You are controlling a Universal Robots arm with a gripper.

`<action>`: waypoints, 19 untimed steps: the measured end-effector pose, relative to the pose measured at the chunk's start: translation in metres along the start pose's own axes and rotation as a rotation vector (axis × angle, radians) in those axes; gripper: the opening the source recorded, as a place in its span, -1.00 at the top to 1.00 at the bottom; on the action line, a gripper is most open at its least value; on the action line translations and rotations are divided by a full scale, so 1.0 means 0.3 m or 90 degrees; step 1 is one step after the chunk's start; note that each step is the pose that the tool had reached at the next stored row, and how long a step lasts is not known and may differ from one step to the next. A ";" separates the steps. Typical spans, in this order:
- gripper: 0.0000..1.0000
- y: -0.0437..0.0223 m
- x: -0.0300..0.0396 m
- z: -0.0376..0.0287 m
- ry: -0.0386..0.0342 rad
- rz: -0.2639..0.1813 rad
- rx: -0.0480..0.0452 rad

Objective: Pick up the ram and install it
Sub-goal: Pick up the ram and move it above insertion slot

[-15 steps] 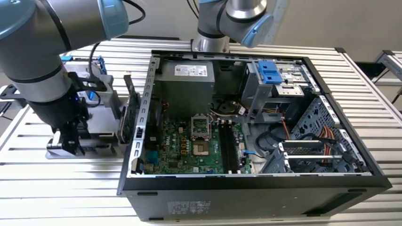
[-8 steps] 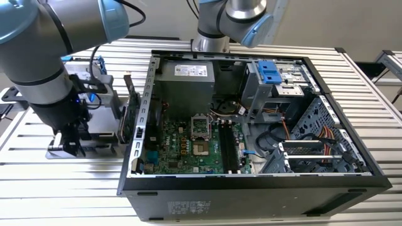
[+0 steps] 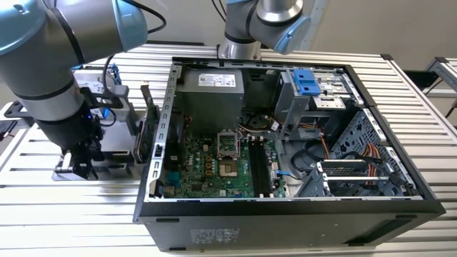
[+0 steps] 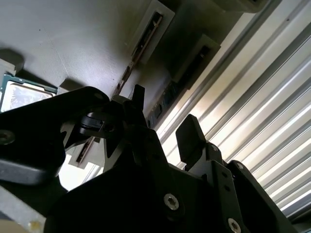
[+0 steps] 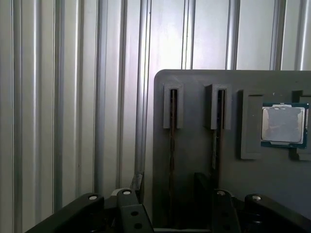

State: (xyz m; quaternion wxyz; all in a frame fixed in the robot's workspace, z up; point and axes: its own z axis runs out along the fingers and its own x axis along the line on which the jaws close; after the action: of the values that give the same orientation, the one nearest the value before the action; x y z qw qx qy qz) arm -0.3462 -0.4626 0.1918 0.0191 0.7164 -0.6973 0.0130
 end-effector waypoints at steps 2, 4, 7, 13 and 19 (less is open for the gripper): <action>-1.00 0.000 0.000 0.002 0.0002 0.000 -0.0001; -1.00 0.000 0.000 0.002 0.0002 0.000 -0.0001; -1.00 0.000 0.000 0.002 0.0001 0.000 0.0001; 1.00 0.000 0.000 0.002 0.0001 0.000 0.0001; 1.00 0.000 0.000 0.002 0.0001 0.000 0.0001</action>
State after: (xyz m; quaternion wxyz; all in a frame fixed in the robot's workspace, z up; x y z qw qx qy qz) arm -0.3462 -0.4625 0.1911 0.0191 0.7164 -0.6973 0.0131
